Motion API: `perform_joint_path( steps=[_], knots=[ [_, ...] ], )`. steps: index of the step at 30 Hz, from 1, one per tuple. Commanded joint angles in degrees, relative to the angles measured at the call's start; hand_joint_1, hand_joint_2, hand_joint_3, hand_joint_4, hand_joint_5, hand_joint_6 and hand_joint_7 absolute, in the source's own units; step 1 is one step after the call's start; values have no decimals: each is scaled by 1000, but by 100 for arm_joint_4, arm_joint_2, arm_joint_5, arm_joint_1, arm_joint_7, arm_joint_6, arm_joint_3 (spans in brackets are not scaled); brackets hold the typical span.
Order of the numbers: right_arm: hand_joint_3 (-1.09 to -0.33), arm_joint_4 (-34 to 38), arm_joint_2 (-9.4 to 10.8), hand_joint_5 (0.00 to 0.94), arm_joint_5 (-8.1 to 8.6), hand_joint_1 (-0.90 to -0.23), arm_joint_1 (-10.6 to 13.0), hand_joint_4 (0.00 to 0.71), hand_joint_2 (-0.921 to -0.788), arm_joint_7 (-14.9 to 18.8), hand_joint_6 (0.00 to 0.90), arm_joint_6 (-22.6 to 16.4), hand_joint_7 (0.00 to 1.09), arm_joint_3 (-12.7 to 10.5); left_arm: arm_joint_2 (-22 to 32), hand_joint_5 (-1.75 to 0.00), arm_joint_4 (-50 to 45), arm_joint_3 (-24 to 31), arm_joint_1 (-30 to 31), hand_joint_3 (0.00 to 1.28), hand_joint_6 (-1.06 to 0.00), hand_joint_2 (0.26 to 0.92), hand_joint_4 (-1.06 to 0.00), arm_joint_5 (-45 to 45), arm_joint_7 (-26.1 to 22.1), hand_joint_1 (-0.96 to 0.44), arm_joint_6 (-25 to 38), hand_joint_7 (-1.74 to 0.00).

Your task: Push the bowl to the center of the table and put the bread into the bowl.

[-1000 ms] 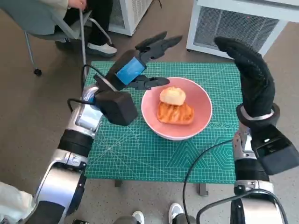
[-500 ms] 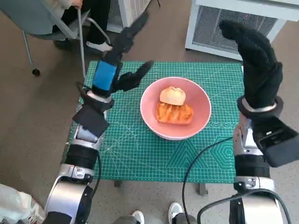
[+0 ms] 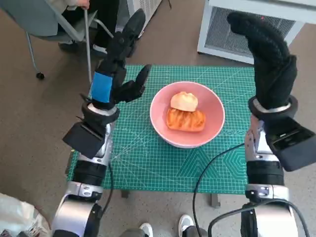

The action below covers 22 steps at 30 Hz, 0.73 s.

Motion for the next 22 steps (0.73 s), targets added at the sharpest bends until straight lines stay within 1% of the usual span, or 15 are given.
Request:
perform_joint_path(
  steps=[1,10,22],
  knots=[
    [-774,-26,49,0,7,-568,-20,265,-921,2,305,86,61,18,-60,-2,-272,14,130,565,-323,921,-269,-171,-136,-536,97,-61],
    [-774,19,39,0,-2,-563,-58,260,-921,51,305,52,60,41,-110,-4,-439,10,210,558,-321,921,-274,-218,-253,-538,176,-67],
    [-776,119,-22,0,-94,-557,-98,253,-921,42,302,-47,56,47,-182,-4,-402,36,211,556,-320,921,-277,-218,-324,-553,181,-78]
  ],
)
